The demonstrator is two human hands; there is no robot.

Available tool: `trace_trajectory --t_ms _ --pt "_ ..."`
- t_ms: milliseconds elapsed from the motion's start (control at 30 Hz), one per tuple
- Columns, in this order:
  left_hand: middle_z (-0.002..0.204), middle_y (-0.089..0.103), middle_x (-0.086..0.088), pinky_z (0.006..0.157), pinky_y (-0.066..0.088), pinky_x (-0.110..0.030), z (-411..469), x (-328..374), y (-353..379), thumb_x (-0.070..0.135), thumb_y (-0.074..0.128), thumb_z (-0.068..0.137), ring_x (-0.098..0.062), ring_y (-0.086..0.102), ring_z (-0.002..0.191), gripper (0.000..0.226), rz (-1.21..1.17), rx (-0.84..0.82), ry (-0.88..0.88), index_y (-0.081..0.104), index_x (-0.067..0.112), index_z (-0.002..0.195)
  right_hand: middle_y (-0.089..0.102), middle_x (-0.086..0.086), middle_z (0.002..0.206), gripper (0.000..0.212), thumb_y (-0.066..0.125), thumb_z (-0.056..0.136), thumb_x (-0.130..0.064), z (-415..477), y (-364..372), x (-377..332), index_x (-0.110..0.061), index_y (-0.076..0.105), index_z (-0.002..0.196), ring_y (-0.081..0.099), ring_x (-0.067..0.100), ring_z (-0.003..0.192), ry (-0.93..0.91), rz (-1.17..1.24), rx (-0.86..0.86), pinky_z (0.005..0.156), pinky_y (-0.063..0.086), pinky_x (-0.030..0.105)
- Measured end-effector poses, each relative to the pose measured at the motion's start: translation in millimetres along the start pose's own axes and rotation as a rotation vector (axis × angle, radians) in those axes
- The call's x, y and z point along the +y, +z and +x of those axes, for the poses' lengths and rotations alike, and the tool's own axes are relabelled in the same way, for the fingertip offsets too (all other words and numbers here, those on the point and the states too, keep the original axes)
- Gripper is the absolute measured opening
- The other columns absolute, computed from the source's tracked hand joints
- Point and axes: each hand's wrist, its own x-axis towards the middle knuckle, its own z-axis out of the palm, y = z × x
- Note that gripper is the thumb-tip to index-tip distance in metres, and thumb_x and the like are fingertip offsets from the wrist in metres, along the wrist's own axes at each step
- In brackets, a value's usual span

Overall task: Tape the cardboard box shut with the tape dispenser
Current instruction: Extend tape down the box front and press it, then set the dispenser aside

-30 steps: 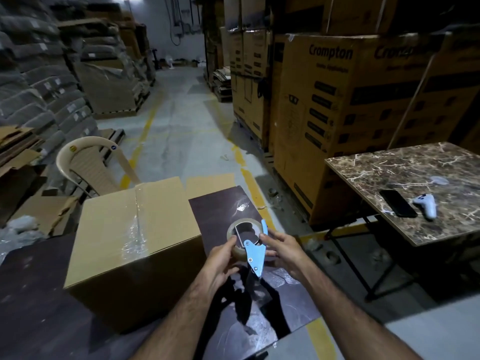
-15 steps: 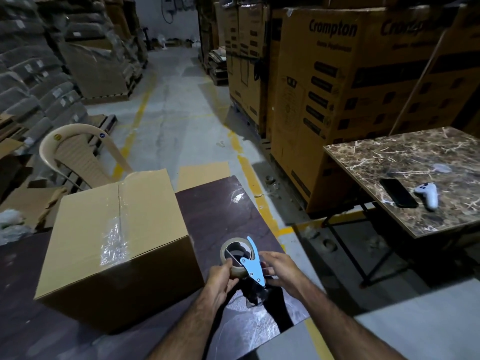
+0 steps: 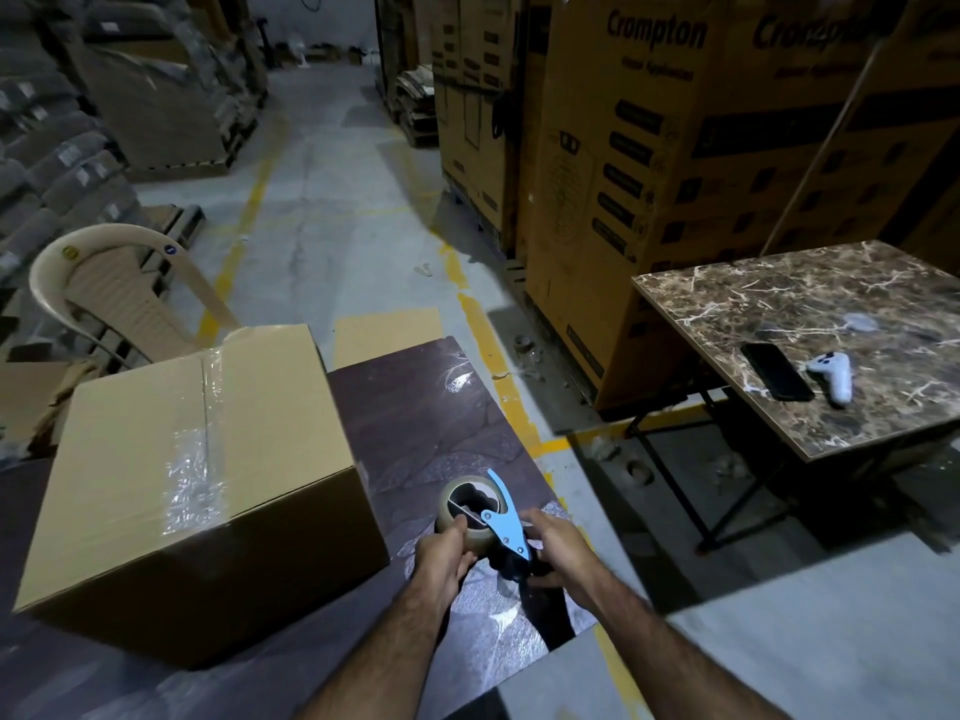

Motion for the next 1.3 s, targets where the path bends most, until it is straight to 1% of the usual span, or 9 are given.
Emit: trace_trajectory --t_ms 133,267,500,633,733,833,933,1100,1300 --pt "0.102 0.066 -0.021 0.058 0.051 -0.027 6 0 3 0.014 0.063 0.092 -0.029 0.066 0.082 0.039 0.086 0.031 -0.003 0.054 -0.007 0.124 0.073 0.001 0.085 0.034 0.037 0.098 -0.025 -1 -1 0 -0.017 0.07 0.1 0.068 0.017 0.067 0.006 0.034 0.013 0.057 0.053 0.026" --pt "0.106 0.067 -0.02 0.074 0.057 -0.037 16 -1 2 0.011 0.061 0.092 -0.031 0.067 0.088 0.037 0.171 0.035 -0.023 0.056 -0.005 0.124 0.072 -0.001 0.088 0.032 0.037 0.099 -0.025 -6 0 -2 -0.017 0.068 0.098 0.067 0.017 0.071 0.007 0.039 0.015 0.052 0.052 0.025" --pt "0.099 0.069 -0.019 0.057 0.055 -0.03 24 -2 -2 0.012 0.063 0.089 -0.025 0.066 0.072 0.024 0.282 0.11 0.008 0.063 0.002 0.11 0.073 0.007 0.095 0.035 0.035 0.1 -0.024 -5 1 3 -0.009 0.067 0.105 0.069 0.021 0.072 0.011 0.054 0.021 0.056 0.055 0.031" --pt "0.08 0.068 -0.015 0.076 0.06 -0.041 24 -2 -3 0.01 0.067 0.085 -0.025 0.066 0.066 0.015 0.316 0.131 0.023 0.065 0.001 0.096 0.073 0.006 0.098 0.038 0.034 0.101 -0.028 -2 3 4 -0.009 0.066 0.106 0.068 0.023 0.081 0.025 0.049 0.04 0.061 0.057 0.034" --pt "0.066 0.06 -0.011 0.08 0.06 -0.044 14 1 -4 0.011 0.07 0.084 -0.025 0.062 0.06 0.015 0.387 0.18 0.059 0.058 0.005 0.076 0.071 0.001 0.101 0.037 0.033 0.102 -0.031 -3 6 3 -0.012 0.065 0.106 0.066 0.018 0.084 0.034 0.036 0.047 0.058 0.052 0.028" --pt "0.063 0.06 -0.013 0.072 0.061 -0.043 8 2 -6 0.012 0.069 0.083 -0.026 0.062 0.057 0.017 0.439 0.199 0.078 0.058 0.005 0.072 0.07 0.002 0.104 0.035 0.034 0.102 -0.031 -4 7 2 -0.014 0.065 0.103 0.065 0.019 0.088 0.041 0.043 0.06 0.061 0.052 0.028" --pt "0.057 0.059 -0.015 0.05 0.047 -0.031 3 4 -10 0.017 0.066 0.083 -0.025 0.056 0.048 0.017 0.494 0.187 0.092 0.063 0.001 0.081 0.068 0.004 0.107 0.031 0.037 0.1 -0.033 -4 6 3 -0.015 0.062 0.101 0.064 0.022 0.095 0.051 0.034 0.095 0.068 0.05 0.031" --pt "0.089 0.073 -0.015 0.058 0.044 -0.025 -8 11 -15 0.031 0.07 0.077 -0.029 0.07 0.08 0.03 0.624 0.181 0.162 0.071 0.003 0.088 0.067 0.01 0.099 0.031 0.039 0.099 -0.031 -4 4 2 -0.007 0.059 0.101 0.062 0.02 0.077 0.018 0.046 0.154 0.063 0.04 0.029" --pt "0.094 0.071 -0.011 0.065 0.046 -0.027 -24 23 -24 0.039 0.069 0.08 -0.027 0.066 0.085 0.039 0.726 0.154 0.237 0.068 0.003 0.095 0.063 0.022 0.116 0.039 0.038 0.102 -0.027 -12 -2 -3 0.003 0.059 0.115 0.057 0.024 0.086 -0.086 0.041 0.242 0.06 0.04 0.024"
